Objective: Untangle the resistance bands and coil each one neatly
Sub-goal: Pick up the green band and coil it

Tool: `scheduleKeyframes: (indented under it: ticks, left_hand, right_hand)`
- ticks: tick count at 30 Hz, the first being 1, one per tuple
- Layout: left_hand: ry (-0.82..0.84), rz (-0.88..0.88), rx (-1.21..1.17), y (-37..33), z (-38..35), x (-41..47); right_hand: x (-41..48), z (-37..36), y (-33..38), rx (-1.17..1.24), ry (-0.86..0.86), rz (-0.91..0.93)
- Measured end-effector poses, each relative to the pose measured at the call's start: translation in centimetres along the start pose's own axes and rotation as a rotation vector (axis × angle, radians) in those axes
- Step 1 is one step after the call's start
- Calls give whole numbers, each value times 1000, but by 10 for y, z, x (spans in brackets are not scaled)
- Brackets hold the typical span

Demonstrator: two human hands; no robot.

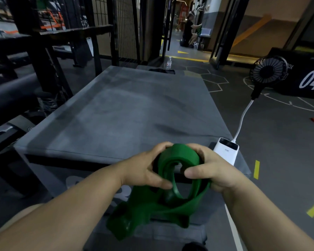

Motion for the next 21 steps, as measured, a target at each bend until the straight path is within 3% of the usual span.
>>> scheduleKeyframes:
  ticks: [3, 7, 12, 17, 21]
  left_hand:
    - [-81, -50, -139, -5, 8, 1]
    - [-18, -19, -67, -5, -3, 3]
    - [-39, 34, -42, -4, -5, 8]
    - [-26, 78, -103, 12, -4, 7]
    - [-162, 154, 41, 26, 10, 9]
  right_hand:
    - [-3, 7, -8, -61, 18, -104]
    - [-10, 10, -18, -165, 66, -245]
    - [-5, 6, -22, -15, -8, -252]
    - [-8, 6, -13, 148, -113, -149]
    - [-10, 21, 4, 210, -248, -9]
Point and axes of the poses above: each hand's wrist, its own x-axis towards the middle knuckle, its own z-axis out of the back of the hand, y = z × x, the point moved 7 cm from there along x, towards the middle knuckle, and after that the axes turned 3 degrees about z, right-handed, at the moved point
